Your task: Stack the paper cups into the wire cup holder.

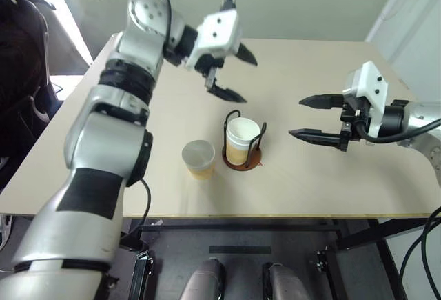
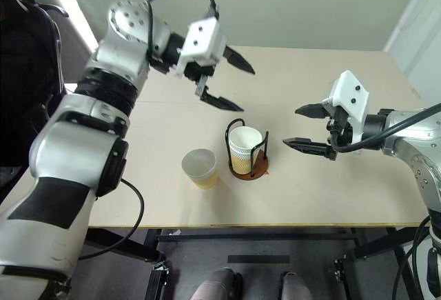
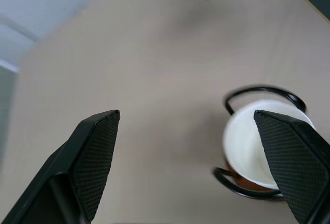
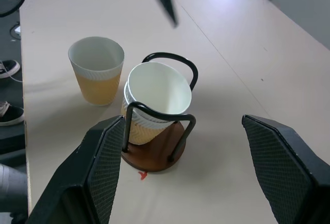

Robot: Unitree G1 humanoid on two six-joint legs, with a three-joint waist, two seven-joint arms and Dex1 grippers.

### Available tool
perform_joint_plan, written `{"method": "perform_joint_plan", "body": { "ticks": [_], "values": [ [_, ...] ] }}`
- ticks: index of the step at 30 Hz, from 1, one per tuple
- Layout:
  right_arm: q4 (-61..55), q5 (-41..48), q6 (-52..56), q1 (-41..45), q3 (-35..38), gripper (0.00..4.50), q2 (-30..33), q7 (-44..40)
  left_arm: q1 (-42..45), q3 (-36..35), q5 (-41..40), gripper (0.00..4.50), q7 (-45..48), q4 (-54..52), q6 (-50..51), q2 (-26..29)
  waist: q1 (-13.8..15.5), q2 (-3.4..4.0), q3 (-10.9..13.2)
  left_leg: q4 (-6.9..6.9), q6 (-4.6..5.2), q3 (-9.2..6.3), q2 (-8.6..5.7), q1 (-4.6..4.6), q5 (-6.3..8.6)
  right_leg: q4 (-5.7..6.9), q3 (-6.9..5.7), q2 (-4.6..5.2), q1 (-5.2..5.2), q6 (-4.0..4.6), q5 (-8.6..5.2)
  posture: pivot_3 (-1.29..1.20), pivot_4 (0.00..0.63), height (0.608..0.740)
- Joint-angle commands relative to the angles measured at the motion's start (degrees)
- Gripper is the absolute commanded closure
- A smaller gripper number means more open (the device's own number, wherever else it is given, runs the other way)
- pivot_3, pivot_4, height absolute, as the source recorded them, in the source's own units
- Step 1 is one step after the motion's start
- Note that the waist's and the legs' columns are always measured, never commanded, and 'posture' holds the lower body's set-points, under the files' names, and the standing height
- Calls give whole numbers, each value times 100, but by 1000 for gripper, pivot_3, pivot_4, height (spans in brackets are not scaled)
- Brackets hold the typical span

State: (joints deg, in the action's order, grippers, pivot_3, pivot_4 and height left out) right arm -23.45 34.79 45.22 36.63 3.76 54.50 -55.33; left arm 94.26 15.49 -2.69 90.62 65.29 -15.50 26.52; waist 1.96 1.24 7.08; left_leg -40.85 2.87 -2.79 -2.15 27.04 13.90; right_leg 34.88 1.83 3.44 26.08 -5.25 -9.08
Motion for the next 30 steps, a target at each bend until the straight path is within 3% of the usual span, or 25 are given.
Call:
{"method": "perform_joint_plan", "body": {
  "ticks": [1,10,15,22,30],
  "values": [
    [-229,265,86,105,328,836,141,-75,299,-204,-479,40,188,-390,646,394,-22,2,2,3,0,2,2,1,0,0,1,2,4,0,0,0,150,740],
    [-362,624,218,102,334,836,201,-156,-1075,1116,-2115,40,188,-3179,2138,1959,-42,10,4,35,-29,-6,34,-12,-17,10,-1,-10,12,26,-11,0,150,740],
    [-338,666,198,245,212,836,146,-219,-1864,1295,-2648,40,188,-4445,2725,2656,-41,11,4,37,-38,-10,40,-15,-29,13,-12,-17,13,41,-16,0,150,740],
    [-479,999,438,405,165,836,-46,-156,-2755,993,-2603,40,188,-5384,3131,3128,-56,10,4,43,-38,-8,42,-34,-41,19,-11,-14,-2,75,-23,0,150,740],
    [-503,1015,479,487,12,836,-180,-43,-3362,926,-1427,40,188,-5586,2163,3452,-75,10,4,68,-43,-9,40,-81,-58,21,-8,-16,-28,127,-37,0,150,740]
  ]
}}
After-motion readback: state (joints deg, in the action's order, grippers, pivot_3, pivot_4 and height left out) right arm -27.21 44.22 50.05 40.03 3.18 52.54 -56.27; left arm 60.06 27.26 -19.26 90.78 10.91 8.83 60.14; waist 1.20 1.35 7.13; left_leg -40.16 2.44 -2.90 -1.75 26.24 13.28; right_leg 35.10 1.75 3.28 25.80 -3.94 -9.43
